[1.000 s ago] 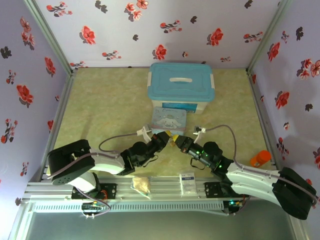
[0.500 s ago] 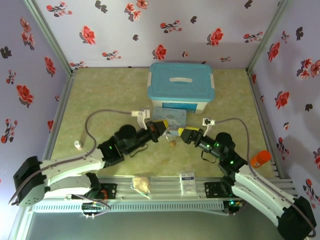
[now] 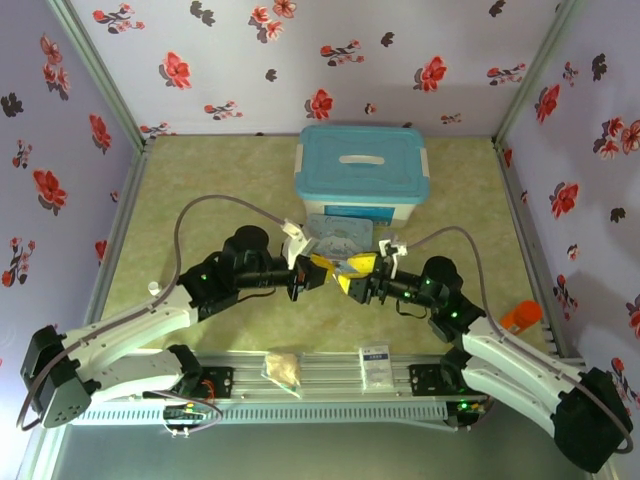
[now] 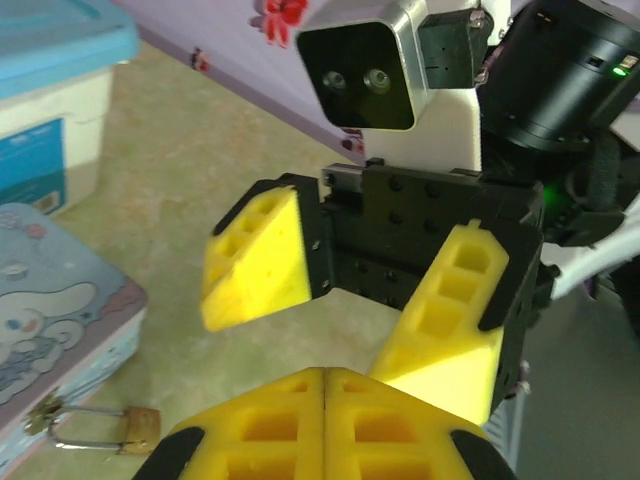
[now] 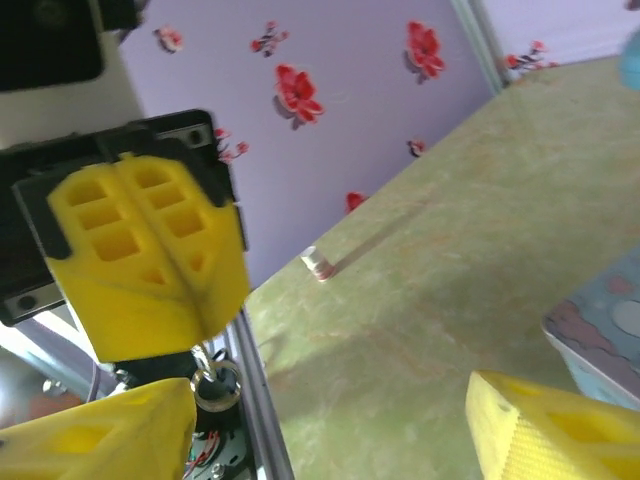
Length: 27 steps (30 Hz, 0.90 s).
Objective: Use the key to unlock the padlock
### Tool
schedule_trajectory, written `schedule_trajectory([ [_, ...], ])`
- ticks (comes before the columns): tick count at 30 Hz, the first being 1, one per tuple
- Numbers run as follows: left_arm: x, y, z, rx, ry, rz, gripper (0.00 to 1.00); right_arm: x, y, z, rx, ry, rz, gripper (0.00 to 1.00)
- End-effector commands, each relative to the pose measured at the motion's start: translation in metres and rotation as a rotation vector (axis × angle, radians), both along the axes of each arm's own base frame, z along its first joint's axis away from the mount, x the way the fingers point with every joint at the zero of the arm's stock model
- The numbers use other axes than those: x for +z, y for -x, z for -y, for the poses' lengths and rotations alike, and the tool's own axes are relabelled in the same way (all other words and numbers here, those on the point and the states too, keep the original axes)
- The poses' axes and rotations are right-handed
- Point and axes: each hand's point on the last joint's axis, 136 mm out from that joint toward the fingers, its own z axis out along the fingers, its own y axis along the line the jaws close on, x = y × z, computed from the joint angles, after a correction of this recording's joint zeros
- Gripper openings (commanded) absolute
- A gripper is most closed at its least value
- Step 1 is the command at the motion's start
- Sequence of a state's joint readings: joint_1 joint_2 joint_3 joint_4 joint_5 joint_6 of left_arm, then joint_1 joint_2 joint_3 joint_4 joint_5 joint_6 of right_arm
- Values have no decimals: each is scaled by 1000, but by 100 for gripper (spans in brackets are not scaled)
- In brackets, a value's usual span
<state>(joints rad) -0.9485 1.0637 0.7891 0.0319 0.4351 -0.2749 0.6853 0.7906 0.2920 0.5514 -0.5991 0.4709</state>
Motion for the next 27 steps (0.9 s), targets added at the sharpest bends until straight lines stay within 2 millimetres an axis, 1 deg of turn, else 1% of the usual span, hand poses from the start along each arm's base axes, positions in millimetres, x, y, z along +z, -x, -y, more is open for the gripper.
schedule_trajectory([
  [1, 19, 11, 8, -111, 41, 48, 0, 6, 11, -9, 64, 13, 180, 66],
  [3, 18, 10, 9, -113, 31, 47, 0, 3, 17, -14, 112, 20, 196, 57],
  [4, 19, 9, 9, -111, 34, 48, 0, 1, 17, -16, 120, 25, 193, 55],
  [6, 22, 9, 11, -111, 55, 49, 0, -2, 16, -18, 121, 30, 200, 54],
  [8, 25, 10, 12, -121, 75, 46, 0, 1, 17, -20, 131, 9, 208, 52],
  [11, 24, 9, 14, -120, 71, 44, 0, 8, 20, -21, 148, -40, 219, 48],
  [15, 24, 9, 15, -124, 71, 43, 0, 7, 21, -23, 159, -33, 217, 45],
  [17, 24, 9, 13, -121, 63, 47, 0, 0, 23, -23, 169, 1, 214, 47],
  [18, 24, 8, 12, -120, 61, 45, 0, -5, 23, -22, 169, 30, 211, 49],
  [20, 23, 6, 11, -111, 58, 45, 0, -18, 24, -19, 162, 109, 223, 59],
  [22, 23, 4, 11, -108, 59, 41, 0, -25, 25, -17, 148, 163, 237, 64],
  [23, 22, 4, 12, -108, 56, 38, 0, -26, 26, -16, 141, 163, 244, 65],
  [27, 18, 4, 15, -116, 53, 17, 0, -11, 25, -16, 124, 101, 267, 65],
])
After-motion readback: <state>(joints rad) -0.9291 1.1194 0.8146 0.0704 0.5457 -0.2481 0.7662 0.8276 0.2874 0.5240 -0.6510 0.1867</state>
